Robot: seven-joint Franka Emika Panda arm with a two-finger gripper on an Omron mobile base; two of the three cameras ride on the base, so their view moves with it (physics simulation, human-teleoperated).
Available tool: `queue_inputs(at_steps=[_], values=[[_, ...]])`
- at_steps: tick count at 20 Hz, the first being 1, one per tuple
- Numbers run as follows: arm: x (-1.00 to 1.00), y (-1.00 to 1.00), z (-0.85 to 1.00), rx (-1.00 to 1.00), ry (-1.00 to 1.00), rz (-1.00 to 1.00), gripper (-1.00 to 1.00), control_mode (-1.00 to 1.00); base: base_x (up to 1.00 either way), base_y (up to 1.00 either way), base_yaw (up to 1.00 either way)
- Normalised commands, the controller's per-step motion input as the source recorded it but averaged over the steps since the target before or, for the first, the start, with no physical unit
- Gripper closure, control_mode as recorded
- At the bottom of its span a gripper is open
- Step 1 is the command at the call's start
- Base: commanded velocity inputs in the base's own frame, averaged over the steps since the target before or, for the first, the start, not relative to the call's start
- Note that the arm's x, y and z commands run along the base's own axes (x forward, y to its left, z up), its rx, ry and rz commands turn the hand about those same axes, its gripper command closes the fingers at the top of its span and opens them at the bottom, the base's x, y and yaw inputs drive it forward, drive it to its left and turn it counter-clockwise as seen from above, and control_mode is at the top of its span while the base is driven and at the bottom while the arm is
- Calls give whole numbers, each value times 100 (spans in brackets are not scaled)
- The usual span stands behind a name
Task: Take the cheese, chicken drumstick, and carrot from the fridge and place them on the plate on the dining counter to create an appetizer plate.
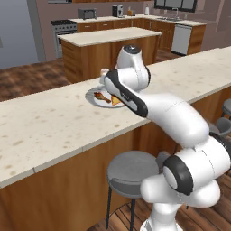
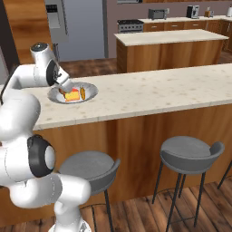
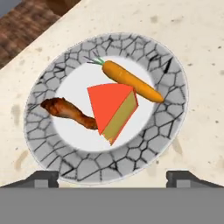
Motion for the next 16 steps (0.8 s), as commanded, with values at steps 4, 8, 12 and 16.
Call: queue_inputs(at_steps=[4, 8, 12, 16], values=[[-100, -38, 57, 0, -18, -2, -100, -100, 0, 0, 0], [-100, -60, 23, 0, -14, -4, -100, -100, 0, 0, 0], [-100, -43, 9, 0, -10, -1, -100, -100, 0, 0, 0], [-100, -26, 24, 0, -9, 0, -100, -100, 0, 0, 0]])
